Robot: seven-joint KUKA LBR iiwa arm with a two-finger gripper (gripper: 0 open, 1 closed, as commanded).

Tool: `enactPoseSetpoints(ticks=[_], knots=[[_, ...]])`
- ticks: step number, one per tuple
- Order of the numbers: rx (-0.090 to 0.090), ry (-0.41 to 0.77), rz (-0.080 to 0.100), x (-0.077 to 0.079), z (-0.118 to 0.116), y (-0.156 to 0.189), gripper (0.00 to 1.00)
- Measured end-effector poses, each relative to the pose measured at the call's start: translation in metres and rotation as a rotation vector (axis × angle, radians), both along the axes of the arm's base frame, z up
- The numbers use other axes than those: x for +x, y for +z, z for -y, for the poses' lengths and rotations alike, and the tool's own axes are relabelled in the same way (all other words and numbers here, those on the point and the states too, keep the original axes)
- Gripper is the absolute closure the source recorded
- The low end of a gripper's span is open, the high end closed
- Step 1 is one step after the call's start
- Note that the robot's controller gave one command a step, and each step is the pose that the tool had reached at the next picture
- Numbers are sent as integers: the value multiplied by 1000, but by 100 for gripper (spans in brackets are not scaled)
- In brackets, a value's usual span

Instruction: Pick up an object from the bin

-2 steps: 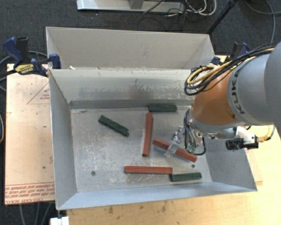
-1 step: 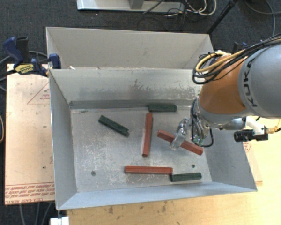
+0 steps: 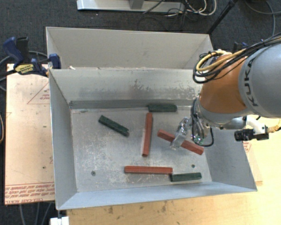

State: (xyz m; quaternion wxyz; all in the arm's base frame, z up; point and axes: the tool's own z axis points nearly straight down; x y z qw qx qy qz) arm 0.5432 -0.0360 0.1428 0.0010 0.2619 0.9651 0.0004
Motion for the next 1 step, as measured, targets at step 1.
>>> enactPoseSetpoints(ticks=[1], knots=[[0,3,3,1,0,35,100]])
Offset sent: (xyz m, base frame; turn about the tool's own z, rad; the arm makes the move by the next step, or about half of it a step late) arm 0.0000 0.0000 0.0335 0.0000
